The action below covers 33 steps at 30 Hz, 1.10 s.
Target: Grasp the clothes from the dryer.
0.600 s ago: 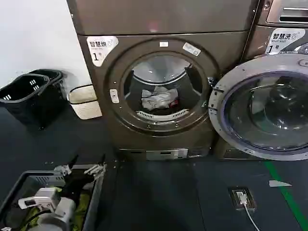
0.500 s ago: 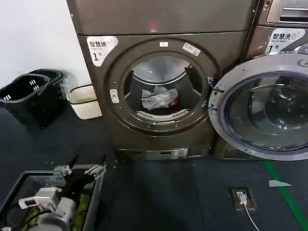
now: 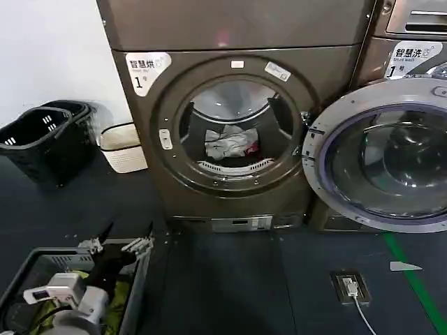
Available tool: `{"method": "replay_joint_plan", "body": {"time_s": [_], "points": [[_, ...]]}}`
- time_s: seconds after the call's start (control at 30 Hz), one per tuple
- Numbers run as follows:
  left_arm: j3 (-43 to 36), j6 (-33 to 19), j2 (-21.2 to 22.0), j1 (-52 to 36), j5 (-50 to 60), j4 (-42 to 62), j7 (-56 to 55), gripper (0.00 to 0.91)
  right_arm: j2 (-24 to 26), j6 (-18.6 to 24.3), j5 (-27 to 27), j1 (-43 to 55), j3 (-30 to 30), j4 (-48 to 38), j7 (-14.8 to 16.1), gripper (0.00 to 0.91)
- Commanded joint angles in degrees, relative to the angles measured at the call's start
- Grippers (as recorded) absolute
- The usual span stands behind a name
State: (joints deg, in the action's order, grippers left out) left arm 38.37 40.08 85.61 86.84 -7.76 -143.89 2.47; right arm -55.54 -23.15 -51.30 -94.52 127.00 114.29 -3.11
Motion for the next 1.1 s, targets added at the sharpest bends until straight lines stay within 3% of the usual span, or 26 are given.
{"method": "replay_joint_plan", "body": {"time_s": [0.03,1.1], "points": [[-0.1,0.0,0.1,-0.3,0.0,-0.1,0.1,0.907,0.0,0.3,-0.4,0.1,-0.6,0.1,0.2,0.907],[0.3,-0.4,0.8,0.0,0.5,-1.9,0.2,0.907,1.1,0.3,-0.6,1.3,-1.5,-0.1,0.6,0.907]]}}
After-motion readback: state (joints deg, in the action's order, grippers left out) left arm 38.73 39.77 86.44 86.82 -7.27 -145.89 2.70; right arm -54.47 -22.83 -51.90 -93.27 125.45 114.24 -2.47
